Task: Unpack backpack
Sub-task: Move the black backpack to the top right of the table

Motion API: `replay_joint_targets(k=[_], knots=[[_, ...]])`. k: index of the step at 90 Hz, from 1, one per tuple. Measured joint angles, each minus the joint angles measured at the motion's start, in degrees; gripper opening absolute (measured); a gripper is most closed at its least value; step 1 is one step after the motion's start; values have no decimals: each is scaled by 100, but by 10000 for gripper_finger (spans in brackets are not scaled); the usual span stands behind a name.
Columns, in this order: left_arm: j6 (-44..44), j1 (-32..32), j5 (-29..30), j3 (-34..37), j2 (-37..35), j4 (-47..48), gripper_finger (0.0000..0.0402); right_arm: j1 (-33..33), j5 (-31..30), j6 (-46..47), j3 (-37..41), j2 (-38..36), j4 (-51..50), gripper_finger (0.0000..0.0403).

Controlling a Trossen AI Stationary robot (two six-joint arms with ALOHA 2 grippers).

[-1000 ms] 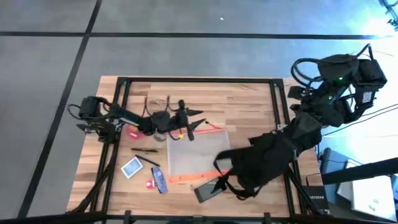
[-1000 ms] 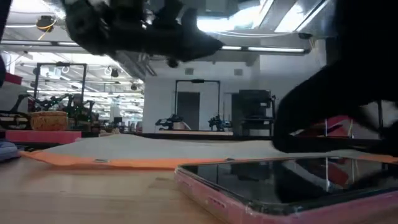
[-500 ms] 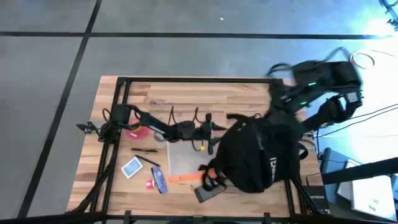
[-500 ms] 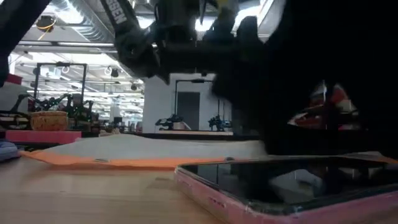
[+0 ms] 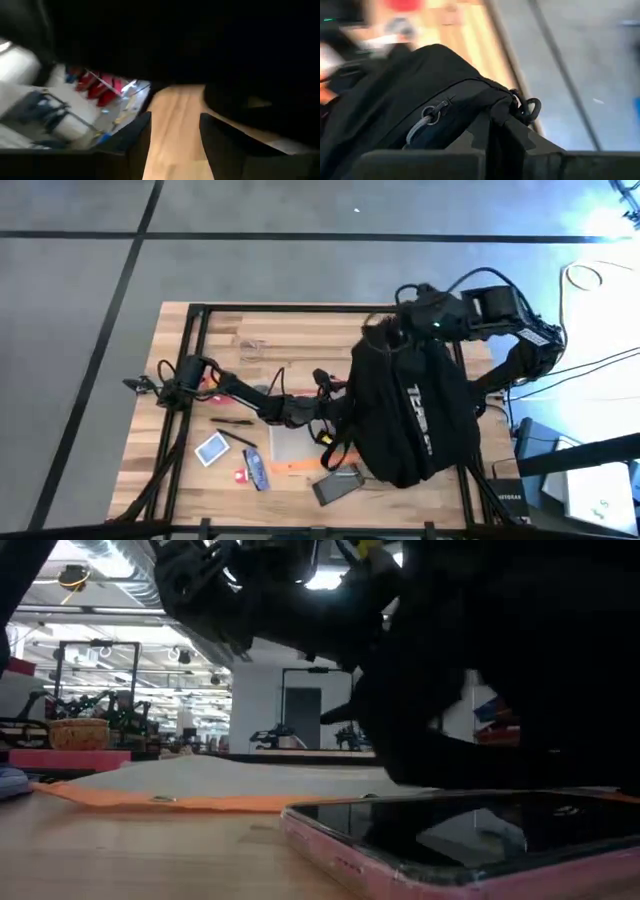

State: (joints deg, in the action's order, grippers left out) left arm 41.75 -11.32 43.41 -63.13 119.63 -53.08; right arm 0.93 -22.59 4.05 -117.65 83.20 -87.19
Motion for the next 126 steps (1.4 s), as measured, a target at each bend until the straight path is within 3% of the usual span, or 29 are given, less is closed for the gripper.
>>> replay_joint_targets(k=[6,18,32,45,54,68,80,102,116,126], knots=[[219,-72,140,0,0,-47,149,181,-326,-3,464,-80,326,10],[3,-29,351,0,0,42,134,600,-389,-269,1741,-252,1256,10],[-509,91,417,2,0,515,117,1142,-98,-608,3371,-718,3131,10],[-507,202,829,2,-22,1014,101,2193,27,-709,4525,-1061,4261,10],[-175,265,1036,2,-24,1176,92,3024,374,-545,5161,-1148,4873,10],[-259,334,647,2,-24,1176,86,3981,1177,-115,5998,-1038,5840,10],[-882,428,427,2,-24,1252,86,4481,1882,25,6466,-888,6386,10],[-1797,684,209,4,-263,2106,97,5001,1525,309,6536,-527,6245,10],[-2850,950,-744,-2,-834,2952,144,5009,1711,152,6536,-473,6807,19],[-3451,1200,-1773,-4,-1143,3547,184,5014,1636,-291,6466,-473,6882,66]])
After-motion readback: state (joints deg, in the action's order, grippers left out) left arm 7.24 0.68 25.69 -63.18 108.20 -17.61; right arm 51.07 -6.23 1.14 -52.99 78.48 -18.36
